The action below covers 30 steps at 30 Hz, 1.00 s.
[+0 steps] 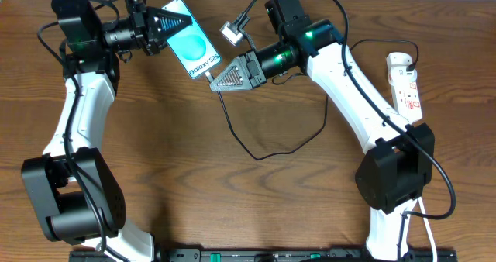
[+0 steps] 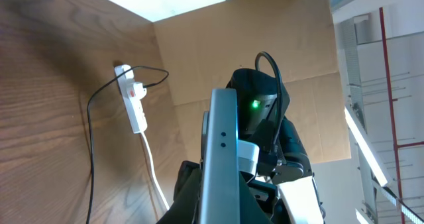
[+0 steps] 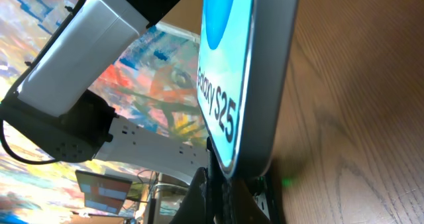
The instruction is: Plug charger to phone and switch on socket
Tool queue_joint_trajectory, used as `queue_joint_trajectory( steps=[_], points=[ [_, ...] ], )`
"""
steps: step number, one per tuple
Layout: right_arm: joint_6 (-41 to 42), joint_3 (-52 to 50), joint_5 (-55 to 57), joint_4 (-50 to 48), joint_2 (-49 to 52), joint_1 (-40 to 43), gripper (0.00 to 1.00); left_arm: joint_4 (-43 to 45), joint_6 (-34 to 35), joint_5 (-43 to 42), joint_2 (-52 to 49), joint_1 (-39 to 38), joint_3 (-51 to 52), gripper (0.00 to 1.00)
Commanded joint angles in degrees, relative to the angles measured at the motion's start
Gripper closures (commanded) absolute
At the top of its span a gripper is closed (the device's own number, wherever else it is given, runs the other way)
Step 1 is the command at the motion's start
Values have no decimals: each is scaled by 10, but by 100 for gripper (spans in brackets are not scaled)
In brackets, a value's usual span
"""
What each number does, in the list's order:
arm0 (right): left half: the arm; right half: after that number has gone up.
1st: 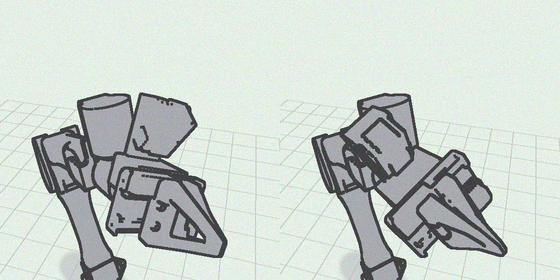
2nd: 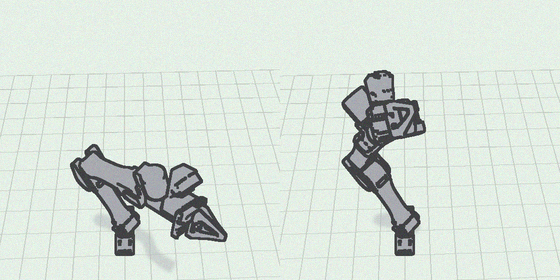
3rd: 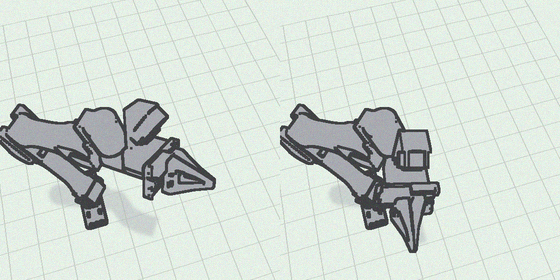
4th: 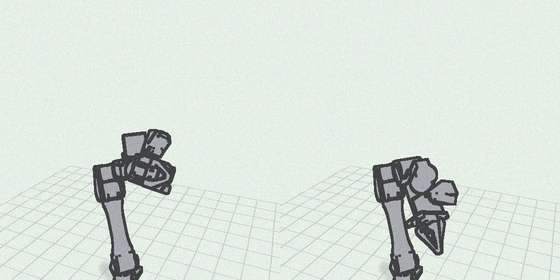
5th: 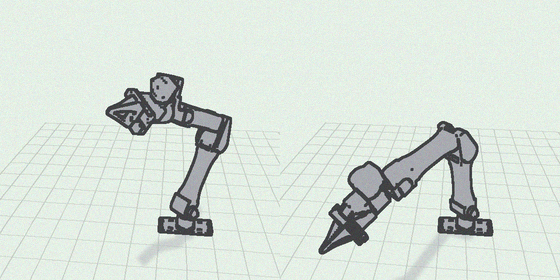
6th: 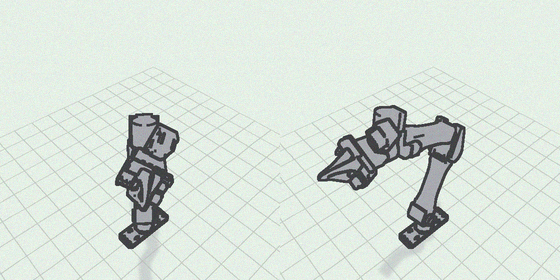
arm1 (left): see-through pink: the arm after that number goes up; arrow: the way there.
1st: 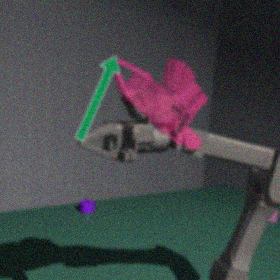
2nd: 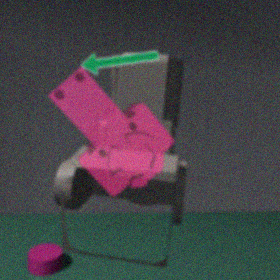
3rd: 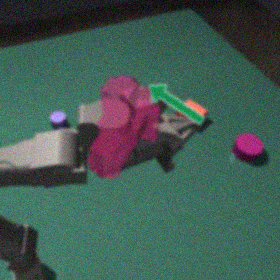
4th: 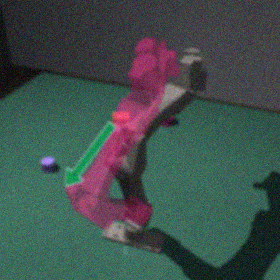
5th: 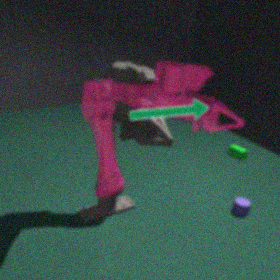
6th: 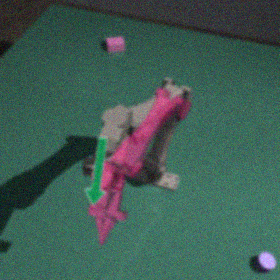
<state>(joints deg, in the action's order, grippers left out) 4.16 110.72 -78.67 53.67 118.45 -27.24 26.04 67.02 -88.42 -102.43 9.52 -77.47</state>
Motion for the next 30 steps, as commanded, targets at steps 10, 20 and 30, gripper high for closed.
queue_joint_trajectory(
  steps=[10,20,30],
  points=[
    [5,0,-18,-7,-2,-4,99,6,-12,-16,6,-4,-6,93],
    [5,0,-10,-7,-2,2,99,6,-12,-16,6,-4,-6,93],
    [5,0,-10,-8,-2,8,99,6,-12,-16,6,-4,-6,93]
  ],
)
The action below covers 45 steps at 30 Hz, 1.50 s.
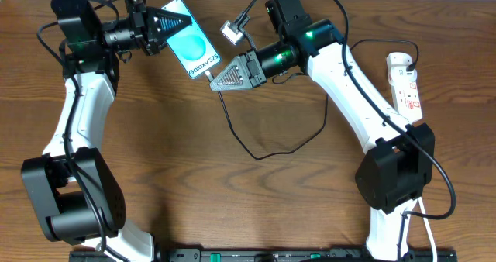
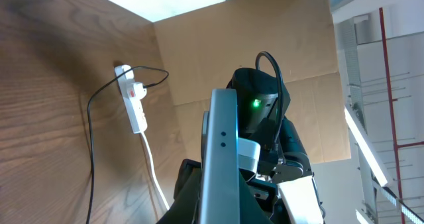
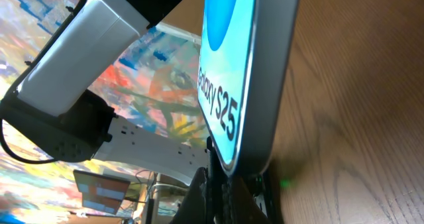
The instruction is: Plug charger to phone and switch on socket
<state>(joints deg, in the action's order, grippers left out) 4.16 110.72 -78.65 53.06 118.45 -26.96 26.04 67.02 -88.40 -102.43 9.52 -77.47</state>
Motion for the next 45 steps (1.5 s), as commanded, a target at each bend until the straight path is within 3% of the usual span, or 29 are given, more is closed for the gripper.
queue_joint_trajectory(
  steps=[1,45],
  points=[
    [5,0,-10,-2,-2,5,99,6,-12,-16,6,-4,-6,93],
    [40,0,-24,-28,-2,8,99,7,-14,-16,6,-12,-6,93]
  ],
)
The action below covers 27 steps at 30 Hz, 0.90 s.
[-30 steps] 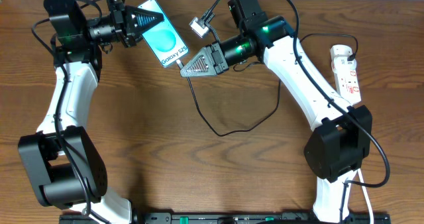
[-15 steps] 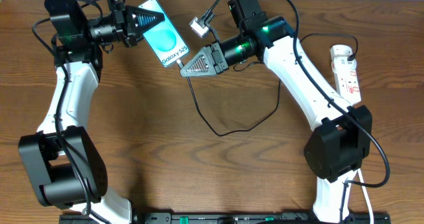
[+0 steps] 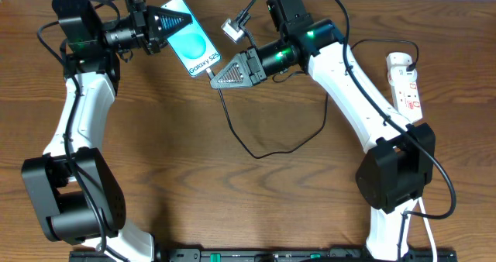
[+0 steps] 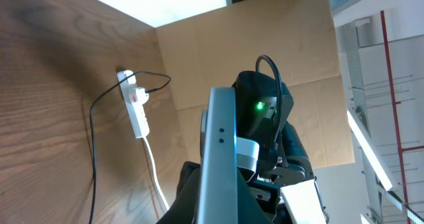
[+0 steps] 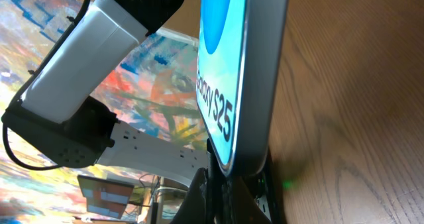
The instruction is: Plug charger to phone and switch on socket
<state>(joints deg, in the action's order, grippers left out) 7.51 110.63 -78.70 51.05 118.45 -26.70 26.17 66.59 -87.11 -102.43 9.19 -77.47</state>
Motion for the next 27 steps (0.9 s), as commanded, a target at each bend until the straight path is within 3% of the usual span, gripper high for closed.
queue_joint_trajectory(
  steps=[1,27],
  points=[
    [6,1,-28,-7,-2,5,99,5,-9,-29,6,-9,-6,93],
    [6,1,-57,-7,-2,11,99,5,-7,-20,6,-5,-6,93]
  ],
)
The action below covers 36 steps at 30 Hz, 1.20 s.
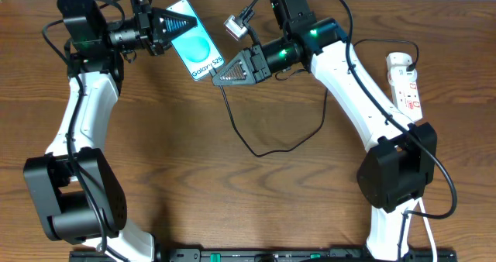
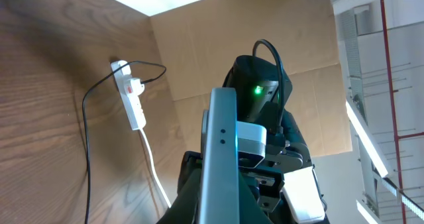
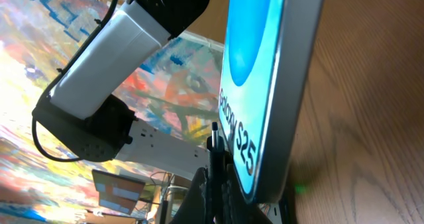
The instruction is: Plug charger to phone and switch on socket
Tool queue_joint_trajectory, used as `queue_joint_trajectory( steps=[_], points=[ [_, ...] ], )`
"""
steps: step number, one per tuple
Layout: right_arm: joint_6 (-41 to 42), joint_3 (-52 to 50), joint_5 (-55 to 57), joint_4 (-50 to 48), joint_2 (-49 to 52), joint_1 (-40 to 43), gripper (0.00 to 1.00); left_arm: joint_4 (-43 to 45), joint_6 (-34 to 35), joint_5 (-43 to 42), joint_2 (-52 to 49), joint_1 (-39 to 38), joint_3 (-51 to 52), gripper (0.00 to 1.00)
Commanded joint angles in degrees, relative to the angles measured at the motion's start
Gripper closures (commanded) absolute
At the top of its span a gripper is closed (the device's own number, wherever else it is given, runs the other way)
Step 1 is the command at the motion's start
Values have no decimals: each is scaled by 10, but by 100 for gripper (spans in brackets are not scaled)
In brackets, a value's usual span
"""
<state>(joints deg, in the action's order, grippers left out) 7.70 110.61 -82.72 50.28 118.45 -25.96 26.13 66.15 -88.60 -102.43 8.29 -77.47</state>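
Observation:
The phone (image 1: 199,49), screen up with "Galaxy S25" on it, is held off the table with my left gripper (image 1: 184,23) shut on its upper end. Seen from the left wrist, the phone (image 2: 222,138) is a grey edge rising from the left gripper (image 2: 222,201). My right gripper (image 1: 221,79) is shut on the charger plug (image 3: 215,143), whose tip stands just left of the phone's (image 3: 271,85) lower end. Whether it touches the port cannot be told. The black cable (image 1: 260,152) loops across the table to the white socket strip (image 1: 405,80).
The socket strip (image 2: 128,97) lies at the right table edge with a red switch and a white lead running off toward the front. The cable's slack loop lies in the middle of the wooden table (image 1: 194,184). Both arm bases stand at the front edge.
Both grippers and the phone have shifted slightly right and toward the back. In the right wrist view the phone now sits further right and tilted, with the plug tip showing beside its lower end.
At the two oldest moments the left gripper held the phone and the right gripper held the plug at its lower edge, unmoved. Then the right gripper tilted a little. Now both have shifted right, still close together.

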Motion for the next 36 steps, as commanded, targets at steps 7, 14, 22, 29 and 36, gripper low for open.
queue_joint_trajectory(
  steps=[7,14,22,29,36],
  points=[
    [4,2,-7,1,-2,3,99,6,15,5,6,21,-6,93],
    [4,2,1,3,-2,1,99,5,36,26,6,23,-6,93],
    [4,2,11,2,-2,-5,99,6,41,27,6,23,-6,93],
    [4,2,11,2,-2,-6,99,6,56,28,6,22,-6,93],
    [4,2,11,0,-2,-7,99,6,55,26,6,22,-6,93]
  ],
)
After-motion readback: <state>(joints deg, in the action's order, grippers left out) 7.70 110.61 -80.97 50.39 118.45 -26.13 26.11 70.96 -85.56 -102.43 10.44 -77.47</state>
